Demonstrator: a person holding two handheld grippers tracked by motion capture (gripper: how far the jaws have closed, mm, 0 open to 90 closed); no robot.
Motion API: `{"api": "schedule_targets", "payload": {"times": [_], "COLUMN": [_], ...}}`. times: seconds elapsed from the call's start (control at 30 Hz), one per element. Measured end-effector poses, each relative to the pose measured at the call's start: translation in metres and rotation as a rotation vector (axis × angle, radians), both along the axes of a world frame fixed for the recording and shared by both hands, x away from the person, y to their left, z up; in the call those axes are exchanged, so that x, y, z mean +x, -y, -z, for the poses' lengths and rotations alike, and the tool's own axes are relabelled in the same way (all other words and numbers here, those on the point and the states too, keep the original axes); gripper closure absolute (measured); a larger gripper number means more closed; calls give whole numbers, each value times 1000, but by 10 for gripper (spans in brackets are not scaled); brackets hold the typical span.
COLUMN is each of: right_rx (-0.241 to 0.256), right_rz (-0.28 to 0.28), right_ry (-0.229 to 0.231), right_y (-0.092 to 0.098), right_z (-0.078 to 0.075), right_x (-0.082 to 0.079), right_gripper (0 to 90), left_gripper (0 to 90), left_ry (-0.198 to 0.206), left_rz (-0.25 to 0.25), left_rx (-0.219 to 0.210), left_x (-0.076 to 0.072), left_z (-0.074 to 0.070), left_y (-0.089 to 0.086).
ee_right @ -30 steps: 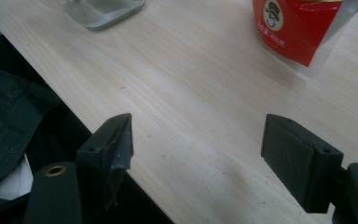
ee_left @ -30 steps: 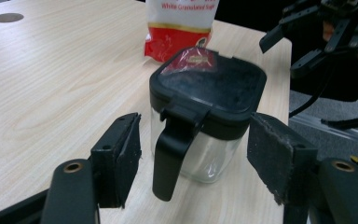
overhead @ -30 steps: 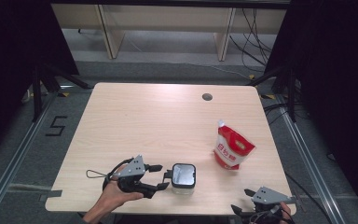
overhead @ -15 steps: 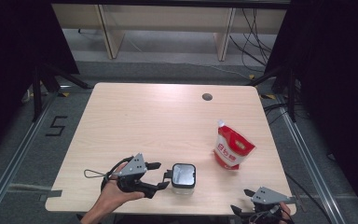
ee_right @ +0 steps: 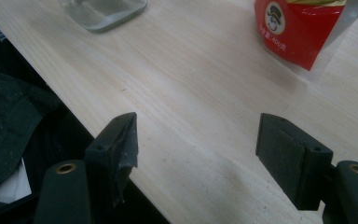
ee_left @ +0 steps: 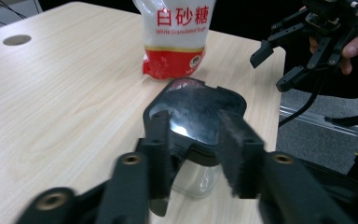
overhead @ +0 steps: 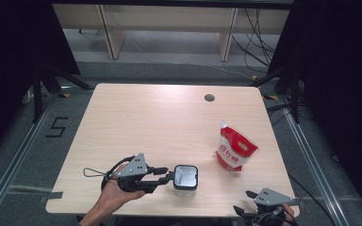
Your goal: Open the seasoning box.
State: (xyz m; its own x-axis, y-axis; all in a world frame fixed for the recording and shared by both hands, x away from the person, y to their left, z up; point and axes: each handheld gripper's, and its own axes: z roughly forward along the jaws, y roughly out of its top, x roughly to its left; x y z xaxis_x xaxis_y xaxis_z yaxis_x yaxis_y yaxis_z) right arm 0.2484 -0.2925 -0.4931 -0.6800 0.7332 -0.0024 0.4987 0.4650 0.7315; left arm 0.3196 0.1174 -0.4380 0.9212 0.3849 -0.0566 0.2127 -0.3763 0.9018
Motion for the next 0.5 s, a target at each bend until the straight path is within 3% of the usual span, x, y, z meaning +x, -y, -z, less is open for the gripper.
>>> {"api": "schedule_targets", "payload": {"times": [0.17, 0.2, 0.37, 0.5], "right_rx": [17, 19, 44, 33], "right_rz": [23, 8, 39, 27], "right_ry": [5, 18, 25, 41], "right_y": [1, 2, 2, -2], "right_z": [0, 0, -2, -4], "right_x": [-1, 0, -3, -4], "right_gripper": [312, 317, 340, 373], "left_gripper": [877, 886, 892, 892], "left_ry": [2, 12, 20, 31], "left_rz": [-2, 4, -5, -21], "left_rx": [-8, 6, 26, 62], "left_x": [2, 3, 6, 7], "left_z": [1, 1, 4, 9], "left_y": [10, 11, 17, 19]}}
